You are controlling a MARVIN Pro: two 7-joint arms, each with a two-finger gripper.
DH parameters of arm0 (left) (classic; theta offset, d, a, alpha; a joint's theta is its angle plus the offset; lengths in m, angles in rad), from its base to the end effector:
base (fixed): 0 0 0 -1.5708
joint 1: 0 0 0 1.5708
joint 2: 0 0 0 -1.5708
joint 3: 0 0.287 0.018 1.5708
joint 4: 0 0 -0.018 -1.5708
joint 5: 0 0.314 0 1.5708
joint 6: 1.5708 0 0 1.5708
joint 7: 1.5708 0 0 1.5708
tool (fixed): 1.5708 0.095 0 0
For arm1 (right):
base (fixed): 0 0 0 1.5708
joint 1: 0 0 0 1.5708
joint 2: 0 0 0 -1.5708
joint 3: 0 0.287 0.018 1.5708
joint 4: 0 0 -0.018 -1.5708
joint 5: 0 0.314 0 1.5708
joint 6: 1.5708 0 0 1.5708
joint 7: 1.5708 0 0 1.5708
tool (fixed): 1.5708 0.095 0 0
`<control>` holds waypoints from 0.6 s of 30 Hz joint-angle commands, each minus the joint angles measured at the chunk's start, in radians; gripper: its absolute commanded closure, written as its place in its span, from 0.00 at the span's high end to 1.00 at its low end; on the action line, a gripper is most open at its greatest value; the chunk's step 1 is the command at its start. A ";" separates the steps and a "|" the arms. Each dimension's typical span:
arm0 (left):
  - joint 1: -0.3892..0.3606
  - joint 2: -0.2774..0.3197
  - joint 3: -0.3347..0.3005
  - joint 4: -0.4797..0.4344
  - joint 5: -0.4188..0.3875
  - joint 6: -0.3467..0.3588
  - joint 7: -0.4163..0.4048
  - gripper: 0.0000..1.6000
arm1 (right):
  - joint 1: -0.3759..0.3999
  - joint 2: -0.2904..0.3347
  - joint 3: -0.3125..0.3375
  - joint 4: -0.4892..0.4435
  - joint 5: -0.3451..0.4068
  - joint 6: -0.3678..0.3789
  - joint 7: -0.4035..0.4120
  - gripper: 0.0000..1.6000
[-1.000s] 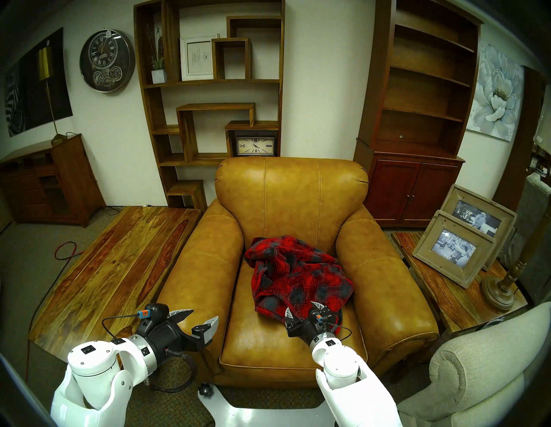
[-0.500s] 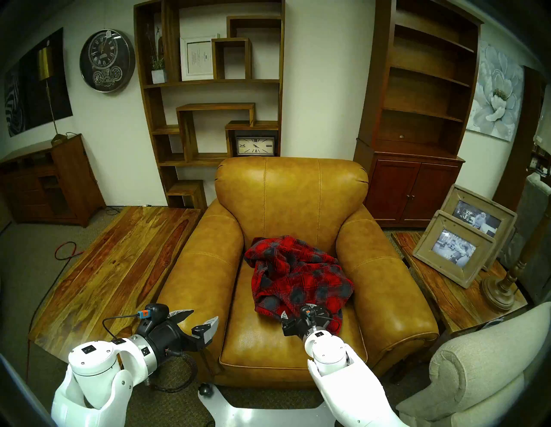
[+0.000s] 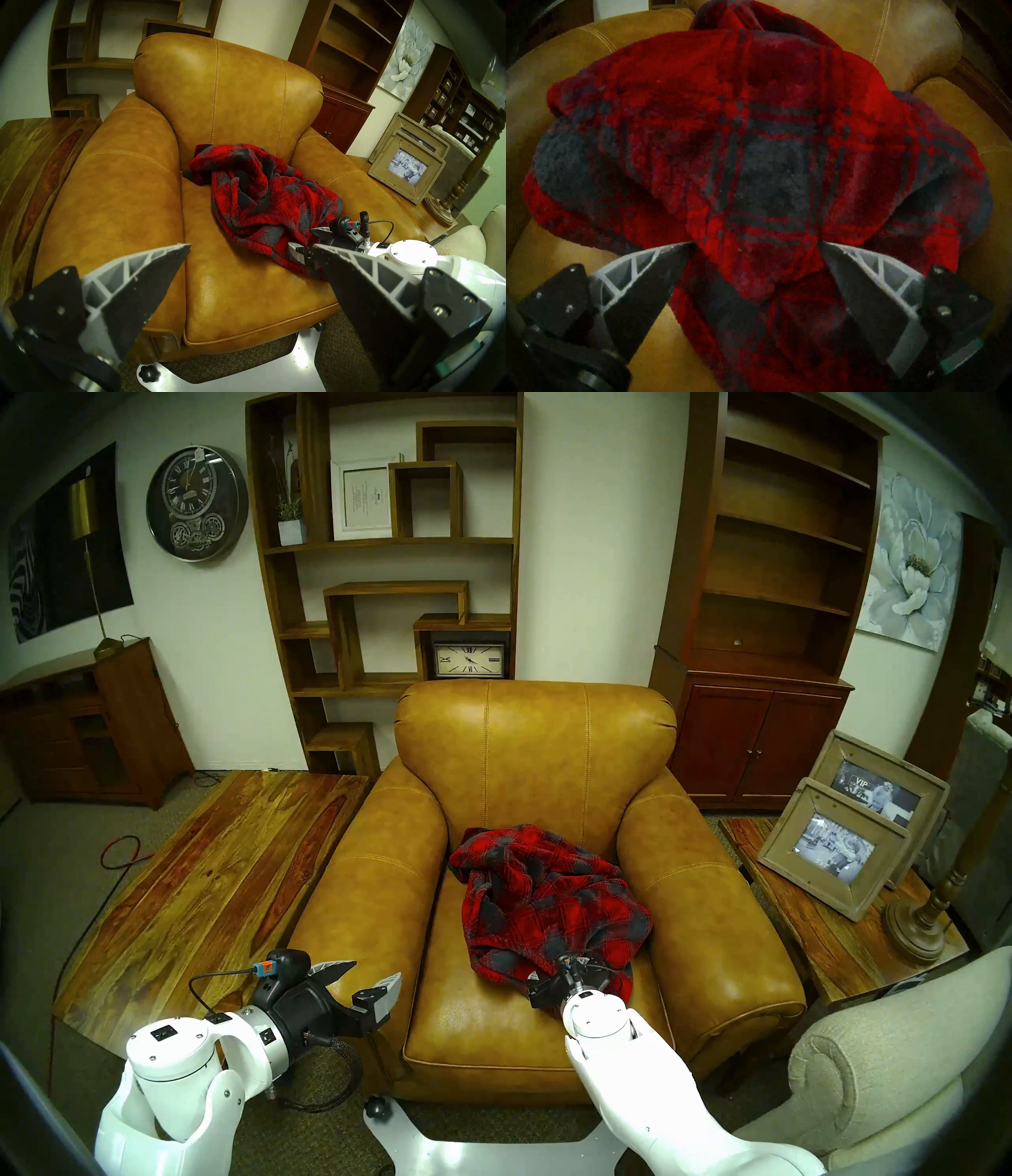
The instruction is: Move the blanket from sofa and drape it over the sofa arm
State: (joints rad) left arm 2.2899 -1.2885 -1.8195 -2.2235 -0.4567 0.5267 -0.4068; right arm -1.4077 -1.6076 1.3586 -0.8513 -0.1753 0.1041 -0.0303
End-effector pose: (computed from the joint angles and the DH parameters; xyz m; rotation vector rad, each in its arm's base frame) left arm 0.2207 0.0569 -0.2859 2.3630 -0.1941 1.3440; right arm 0.3905 0.0814 -0.5175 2.7462 0.5074 1.3866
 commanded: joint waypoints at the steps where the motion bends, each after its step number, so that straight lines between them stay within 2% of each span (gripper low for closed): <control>1: -0.001 0.001 0.000 -0.013 0.000 -0.002 -0.001 1.00 | 0.104 -0.019 -0.013 0.101 -0.018 -0.010 -0.008 0.45; 2: -0.001 0.001 0.000 -0.014 0.001 -0.002 -0.002 1.00 | 0.107 -0.017 -0.017 0.120 -0.024 -0.015 -0.009 0.04; 3: -0.001 0.001 -0.001 -0.014 0.001 -0.002 -0.002 1.00 | 0.106 -0.014 -0.023 0.149 -0.032 -0.019 -0.007 0.00; 6: 0.000 0.001 -0.001 -0.016 0.001 -0.002 -0.002 1.00 | 0.093 -0.009 -0.029 0.215 -0.040 -0.056 -0.011 0.00; 7: 0.001 0.001 -0.001 -0.017 0.002 -0.002 -0.003 1.00 | 0.091 -0.012 -0.011 0.219 -0.025 -0.071 -0.019 0.00; 10: 0.002 0.001 -0.002 -0.020 0.003 -0.001 -0.003 1.00 | 0.148 -0.006 0.020 0.257 -0.002 -0.123 -0.025 0.00; 12: 0.002 0.000 -0.002 -0.019 0.002 -0.002 -0.003 1.00 | 0.188 0.008 0.049 0.223 0.013 -0.136 -0.029 0.00; 15: -0.001 0.000 -0.001 -0.014 0.002 -0.002 -0.004 1.00 | 0.207 0.042 0.093 0.127 0.024 -0.161 -0.044 0.00; 18: -0.002 0.000 -0.001 -0.011 0.001 -0.002 -0.005 1.00 | 0.227 0.077 0.131 0.102 0.030 -0.189 -0.059 0.00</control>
State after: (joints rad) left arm 2.2882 -1.2899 -1.8198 -2.2236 -0.4561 0.5267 -0.4114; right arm -1.2876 -1.6034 1.4174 -0.6418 -0.1694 -0.0185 -0.0588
